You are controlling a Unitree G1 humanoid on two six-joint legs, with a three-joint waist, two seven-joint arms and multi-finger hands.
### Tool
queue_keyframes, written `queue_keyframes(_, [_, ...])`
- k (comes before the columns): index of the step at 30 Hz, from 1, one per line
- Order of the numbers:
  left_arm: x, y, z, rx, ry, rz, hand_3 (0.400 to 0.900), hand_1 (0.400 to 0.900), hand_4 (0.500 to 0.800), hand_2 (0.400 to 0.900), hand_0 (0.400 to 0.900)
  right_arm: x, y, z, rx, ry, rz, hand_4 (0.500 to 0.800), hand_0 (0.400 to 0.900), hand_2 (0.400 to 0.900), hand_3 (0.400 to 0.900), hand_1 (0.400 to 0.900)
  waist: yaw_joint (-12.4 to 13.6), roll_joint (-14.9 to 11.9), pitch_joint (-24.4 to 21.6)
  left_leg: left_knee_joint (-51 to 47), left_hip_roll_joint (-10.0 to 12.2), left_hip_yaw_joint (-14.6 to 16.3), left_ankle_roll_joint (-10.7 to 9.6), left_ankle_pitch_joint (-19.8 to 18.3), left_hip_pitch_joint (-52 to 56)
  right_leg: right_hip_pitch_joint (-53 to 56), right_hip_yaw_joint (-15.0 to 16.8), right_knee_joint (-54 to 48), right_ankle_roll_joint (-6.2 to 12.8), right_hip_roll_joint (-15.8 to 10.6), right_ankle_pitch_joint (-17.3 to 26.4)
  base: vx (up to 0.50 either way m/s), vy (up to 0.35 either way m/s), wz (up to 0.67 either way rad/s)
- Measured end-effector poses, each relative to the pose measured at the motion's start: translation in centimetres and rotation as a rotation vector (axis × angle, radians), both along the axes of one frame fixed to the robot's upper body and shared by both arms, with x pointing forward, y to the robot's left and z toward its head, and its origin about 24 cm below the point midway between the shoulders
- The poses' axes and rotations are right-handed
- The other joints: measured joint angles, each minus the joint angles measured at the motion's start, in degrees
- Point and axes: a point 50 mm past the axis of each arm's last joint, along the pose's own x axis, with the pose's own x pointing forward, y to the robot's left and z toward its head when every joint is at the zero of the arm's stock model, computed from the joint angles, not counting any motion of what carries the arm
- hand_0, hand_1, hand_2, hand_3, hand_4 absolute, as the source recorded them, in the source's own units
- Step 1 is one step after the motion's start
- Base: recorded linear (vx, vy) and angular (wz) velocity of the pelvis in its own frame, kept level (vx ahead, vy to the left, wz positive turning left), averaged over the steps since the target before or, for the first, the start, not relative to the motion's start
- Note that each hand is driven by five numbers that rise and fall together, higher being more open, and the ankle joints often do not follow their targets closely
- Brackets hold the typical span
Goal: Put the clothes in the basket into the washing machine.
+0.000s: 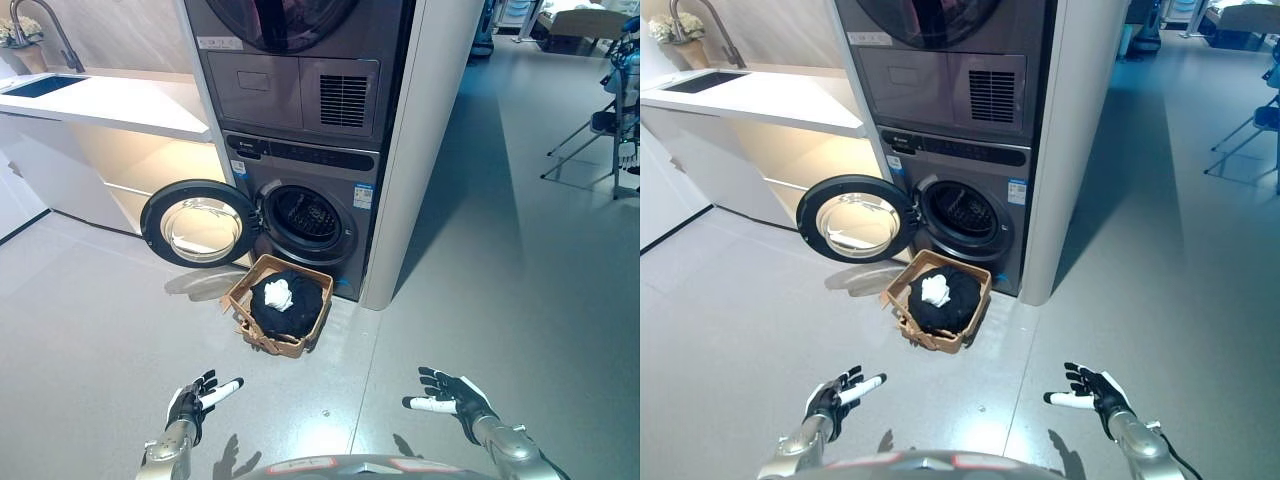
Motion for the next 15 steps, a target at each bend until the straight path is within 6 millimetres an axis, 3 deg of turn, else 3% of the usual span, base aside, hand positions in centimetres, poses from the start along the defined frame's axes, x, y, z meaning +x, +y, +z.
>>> queue_keyframes(15, [-0.01,0.0,0.0,0.0,0.0,0.0,0.9,0.9,0.8,0.9,0.9,0.0,0.0,0.0,0.0,0.0,0.0,0.8,0.9,0.9,0.9,0.9,0.0,0.0,0.0,0.0,0.0,0.01,0.0,0.0,0.0,0.0,0.01,0.0,0.0,0.0,0.0,0.0,0.0,0.0])
